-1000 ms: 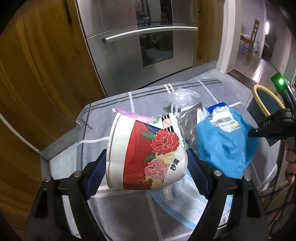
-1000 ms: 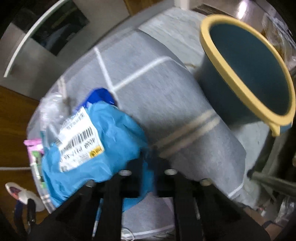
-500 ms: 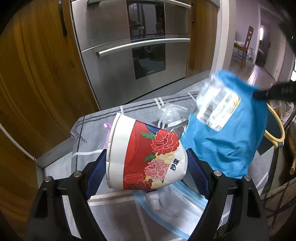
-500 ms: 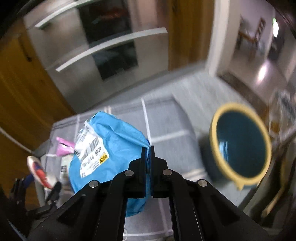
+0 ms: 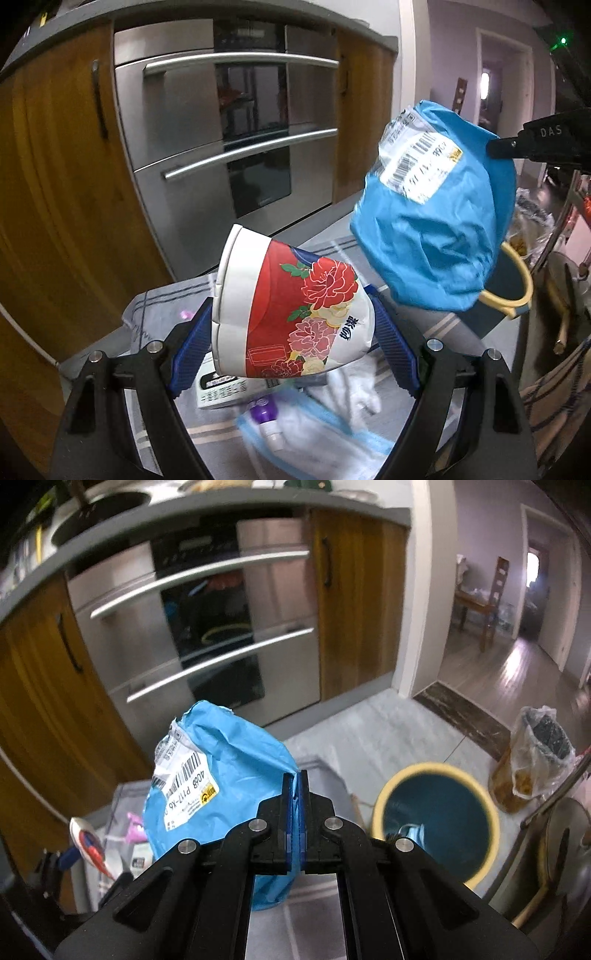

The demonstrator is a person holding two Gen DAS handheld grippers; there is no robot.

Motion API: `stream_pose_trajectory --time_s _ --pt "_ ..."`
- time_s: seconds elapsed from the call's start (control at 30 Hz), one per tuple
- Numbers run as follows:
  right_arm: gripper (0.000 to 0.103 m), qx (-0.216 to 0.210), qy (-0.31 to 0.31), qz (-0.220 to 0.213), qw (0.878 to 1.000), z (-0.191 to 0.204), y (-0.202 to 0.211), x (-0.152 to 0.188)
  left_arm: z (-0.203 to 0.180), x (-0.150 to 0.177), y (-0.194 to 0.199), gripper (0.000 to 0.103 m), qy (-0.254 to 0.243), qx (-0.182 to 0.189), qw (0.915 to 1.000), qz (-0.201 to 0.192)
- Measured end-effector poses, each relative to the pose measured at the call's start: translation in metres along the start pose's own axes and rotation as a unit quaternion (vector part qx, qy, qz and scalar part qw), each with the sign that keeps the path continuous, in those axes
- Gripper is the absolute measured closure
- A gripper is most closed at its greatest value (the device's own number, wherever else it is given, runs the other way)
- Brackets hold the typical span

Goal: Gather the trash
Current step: 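Lift the paper cup and blue mailer bag and carry both over the teal bin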

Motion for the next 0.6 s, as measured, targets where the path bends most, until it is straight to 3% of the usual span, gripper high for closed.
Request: stream_pose_trajectory --time_s 0.23,0.6 --pt "0.100 0.007 -0.025 -0.016 1.000 -0.039 0.011 -0.010 -0.037 -0.017 0.002 0.022 -0.027 0.026 0.9991 -0.021" --pt "0.100 0.039 -0.045 -0.033 0.998 -0.093 0.008 -0.021 -0.097 -0.036 -0.017 0.022 -0.056 0.085 0.9948 -0.012"
Point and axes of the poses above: each gripper's, at about its wrist camera, not at the fingertips, and y roughly against the way its jaws point, z to its left, x to its underside, the point moved 2 cm from there along -y, roughly the way its jaws point, and after that the axes turned 4 degrees about -z, right-handed, at the moved point
